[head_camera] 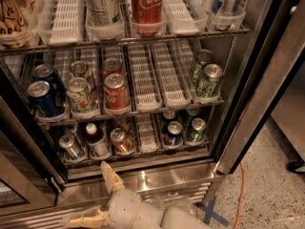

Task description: Pick blue plastic bottle from bottom shelf of fridge

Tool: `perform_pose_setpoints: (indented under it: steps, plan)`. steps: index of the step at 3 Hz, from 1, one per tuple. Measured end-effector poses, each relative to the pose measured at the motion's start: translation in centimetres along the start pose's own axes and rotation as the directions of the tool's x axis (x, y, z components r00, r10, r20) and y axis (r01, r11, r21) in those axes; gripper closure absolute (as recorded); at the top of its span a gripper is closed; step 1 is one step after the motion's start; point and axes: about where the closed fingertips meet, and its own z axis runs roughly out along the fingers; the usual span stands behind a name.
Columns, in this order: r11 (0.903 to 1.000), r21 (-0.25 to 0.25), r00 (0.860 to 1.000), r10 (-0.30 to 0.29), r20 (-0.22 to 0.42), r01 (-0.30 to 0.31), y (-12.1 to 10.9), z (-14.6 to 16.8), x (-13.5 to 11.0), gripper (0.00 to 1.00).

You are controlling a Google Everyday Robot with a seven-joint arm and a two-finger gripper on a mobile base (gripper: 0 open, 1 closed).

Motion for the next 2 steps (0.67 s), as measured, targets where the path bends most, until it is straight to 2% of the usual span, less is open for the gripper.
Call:
perform_pose_setpoints:
  steps: [1, 2]
  plan:
    - [0.9997, 0.023, 1.0, 0.013, -0.012, -0.013, -0.8, 0.1, 0.2, 0.0]
    - [0.9958, 0.082, 0.999, 0.042, -0.023, -0.04, -2.9, 0.2, 0.4, 0.0]
